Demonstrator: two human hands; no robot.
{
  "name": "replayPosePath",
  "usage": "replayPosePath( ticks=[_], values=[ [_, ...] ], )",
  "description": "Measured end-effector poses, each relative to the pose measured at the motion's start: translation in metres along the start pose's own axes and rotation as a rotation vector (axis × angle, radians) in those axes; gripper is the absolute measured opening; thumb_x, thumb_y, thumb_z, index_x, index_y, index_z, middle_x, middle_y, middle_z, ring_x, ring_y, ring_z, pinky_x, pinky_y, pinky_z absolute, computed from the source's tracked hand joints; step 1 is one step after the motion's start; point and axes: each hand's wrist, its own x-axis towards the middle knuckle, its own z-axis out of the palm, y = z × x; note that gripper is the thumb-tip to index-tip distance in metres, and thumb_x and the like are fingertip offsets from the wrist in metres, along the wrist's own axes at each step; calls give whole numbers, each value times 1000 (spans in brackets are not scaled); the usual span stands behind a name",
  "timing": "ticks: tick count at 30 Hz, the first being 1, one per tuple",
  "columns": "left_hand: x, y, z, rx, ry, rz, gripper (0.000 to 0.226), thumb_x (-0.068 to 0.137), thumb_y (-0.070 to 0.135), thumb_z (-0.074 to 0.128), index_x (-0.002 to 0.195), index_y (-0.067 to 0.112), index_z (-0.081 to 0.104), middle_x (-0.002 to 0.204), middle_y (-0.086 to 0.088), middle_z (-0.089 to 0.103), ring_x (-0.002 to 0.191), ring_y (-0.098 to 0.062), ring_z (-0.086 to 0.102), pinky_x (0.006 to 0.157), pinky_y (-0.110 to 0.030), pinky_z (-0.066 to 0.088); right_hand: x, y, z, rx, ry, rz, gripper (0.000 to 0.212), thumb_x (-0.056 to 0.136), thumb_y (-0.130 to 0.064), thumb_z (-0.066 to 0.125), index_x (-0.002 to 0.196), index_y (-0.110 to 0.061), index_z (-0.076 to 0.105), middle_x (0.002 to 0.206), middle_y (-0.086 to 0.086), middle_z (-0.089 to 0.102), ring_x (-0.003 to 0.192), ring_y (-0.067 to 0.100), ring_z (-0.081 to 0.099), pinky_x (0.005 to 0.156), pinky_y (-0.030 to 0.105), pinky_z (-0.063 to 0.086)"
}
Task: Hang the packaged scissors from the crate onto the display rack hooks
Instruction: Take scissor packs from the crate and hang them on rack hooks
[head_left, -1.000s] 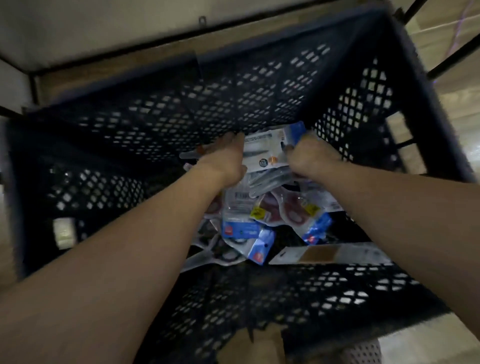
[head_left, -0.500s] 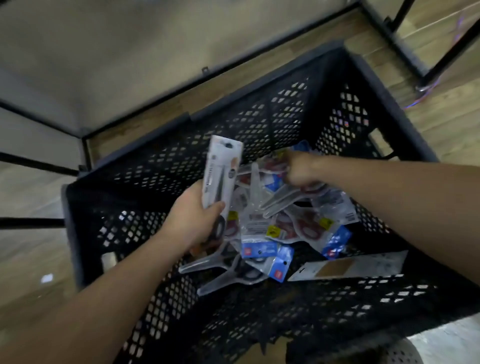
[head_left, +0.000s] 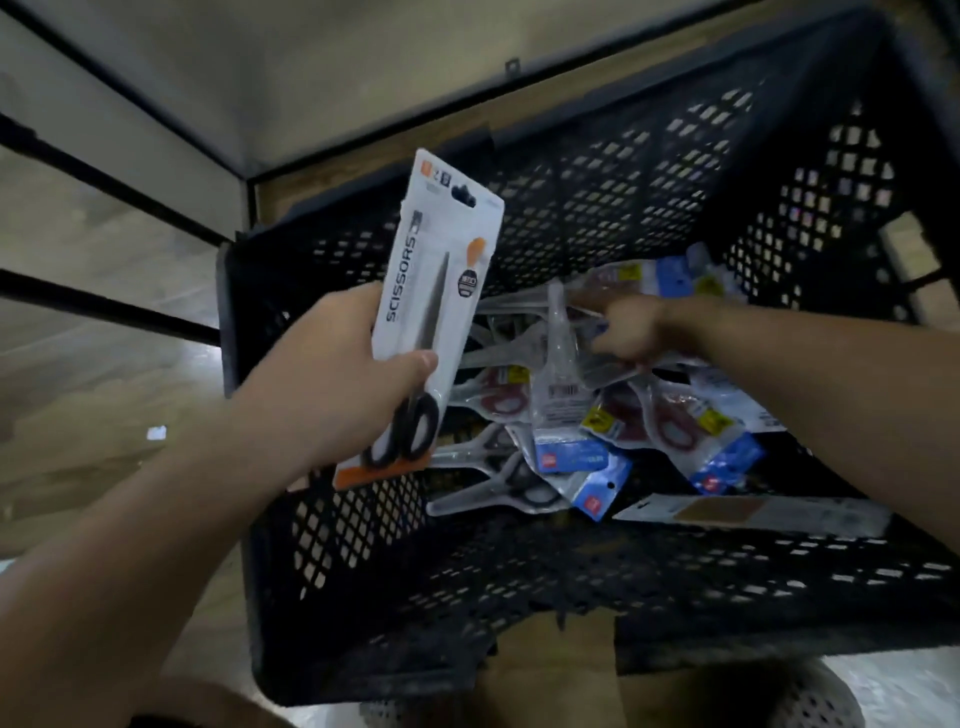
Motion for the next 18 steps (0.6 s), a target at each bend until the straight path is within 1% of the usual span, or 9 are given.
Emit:
replayPosePath(
  ticks=[2,3,5,8,11,13,14,16,18],
  values=[
    [-5,-4,-6,42,21,-22,33,93,27,70,126,33,65,94,24,60,81,3,56,64,-13,36,-6,-12,15,-36,-153,-63,56,97,-21,61,144,-45,43,130,1,64,95,23,69,79,27,61],
    [-6,-3,-9,55,37,-31,34,94,28,70,127,33,65,97,21,62,84,-4,58,64,-17,37,-6,-19,27,-57,-262,-55,54,96,-26,64,146,-40,47,134,0,62,105,24,68,89,31,59],
    [-8,-2,-12,76,59,-24,35,94,29,69,128,32,63,105,16,63,92,-12,59,68,-28,40,-4,-34,47,-173,-371,-40,57,95,-34,65,150,-33,48,149,0,53,124,27,60,104,44,52],
    [-13,-3,-11,90,50,-12,36,94,30,68,129,33,61,109,12,65,95,-19,62,77,-34,43,4,-52,66,-254,-339,-67,52,98,-30,57,149,-26,50,153,4,49,131,27,54,109,42,47],
    [-17,-11,-5,73,33,-20,37,93,29,69,129,33,62,112,13,66,100,-20,63,83,-35,46,6,-53,56,-321,-144,-146,44,95,-30,60,139,-23,56,144,10,54,127,30,54,103,40,48],
    [-18,-16,0,73,30,-29,38,94,28,69,130,31,61,113,14,64,104,-18,62,85,-34,45,6,-42,48,-396,57,-154,63,92,-40,63,149,-25,42,153,10,42,142,32,39,113,45,38],
    [-18,-19,3,82,28,-35,37,95,29,68,131,31,60,113,16,61,104,-16,60,85,-34,44,6,-36,47,-419,87,-128,74,93,-42,62,156,-25,29,163,9,29,151,30,25,120,46,29],
    [-18,-24,8,111,23,-50,33,96,31,66,129,32,58,115,17,59,102,-13,57,84,-33,44,1,-27,50,-495,-1,-93,88,94,-42,61,163,-24,8,172,4,1,158,27,1,125,48,13],
    [-19,-28,13,143,10,-52,30,97,32,64,126,31,57,118,15,60,99,-12,55,82,-33,44,-5,-27,60,-551,-135,-60,99,94,-46,63,164,-24,-4,171,2,-16,158,26,-10,126,48,5]
  ],
)
